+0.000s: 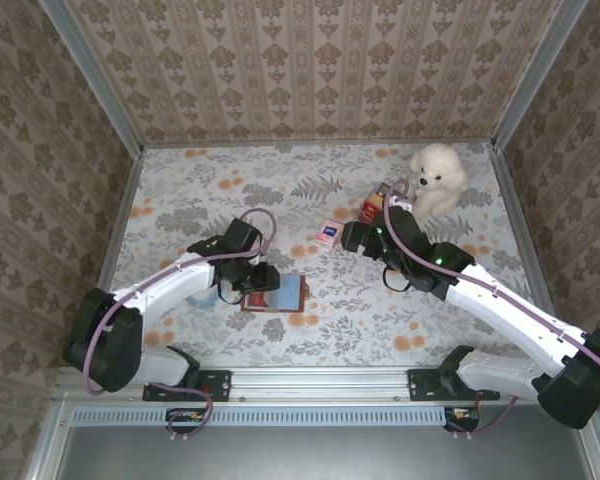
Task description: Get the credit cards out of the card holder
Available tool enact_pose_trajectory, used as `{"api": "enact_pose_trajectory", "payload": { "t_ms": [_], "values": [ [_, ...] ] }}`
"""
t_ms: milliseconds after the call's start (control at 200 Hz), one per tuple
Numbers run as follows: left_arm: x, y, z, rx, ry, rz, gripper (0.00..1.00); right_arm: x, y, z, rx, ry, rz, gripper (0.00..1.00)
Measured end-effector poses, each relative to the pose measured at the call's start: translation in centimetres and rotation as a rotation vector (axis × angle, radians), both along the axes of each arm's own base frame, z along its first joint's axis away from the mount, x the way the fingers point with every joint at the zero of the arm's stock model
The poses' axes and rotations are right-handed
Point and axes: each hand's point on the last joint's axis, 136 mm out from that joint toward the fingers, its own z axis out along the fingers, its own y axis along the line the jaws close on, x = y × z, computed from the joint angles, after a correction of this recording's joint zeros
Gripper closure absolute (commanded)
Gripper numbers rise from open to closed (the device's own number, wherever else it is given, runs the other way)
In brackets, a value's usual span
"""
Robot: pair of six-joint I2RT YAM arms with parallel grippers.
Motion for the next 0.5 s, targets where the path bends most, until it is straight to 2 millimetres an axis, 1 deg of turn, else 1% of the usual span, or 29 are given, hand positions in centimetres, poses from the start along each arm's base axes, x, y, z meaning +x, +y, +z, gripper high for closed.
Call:
{"api": "enact_pose_trajectory", "payload": {
  "t_ms": [95, 245, 315, 390, 445, 500],
  "values": [
    [0.0, -1.1, -0.4, -0.012, 0.022, -0.006, 0.60, 0.4, -0.3, -0.6, 0.024, 0.015, 0.012, 0.00],
    [0.5, -3.3, -0.5, -0.060, 0.048, -0.004, 0.48, 1.3, -0.5, -0.9, 0.044, 0.027, 0.032, 0.00],
    [0.9, -4.2, 0.1, -0.098, 0.046, 0.003, 0.43, 1.4, 0.0, -1.4, 0.042, 0.043, 0.063, 0.00],
    [1.3, -4.8, 0.6, -0.129, 0.039, 0.014, 0.35, 1.5, 0.8, -2.3, 0.039, 0.073, 0.104, 0.02],
    [1.6, -4.9, 0.9, -0.143, 0.039, 0.034, 0.31, 1.6, 1.5, -2.9, 0.042, 0.099, 0.132, 0.06],
    [1.8, -4.8, 1.2, -0.150, 0.036, 0.049, 0.29, 1.7, 2.0, -3.5, 0.042, 0.124, 0.152, 0.06]
  ]
}}
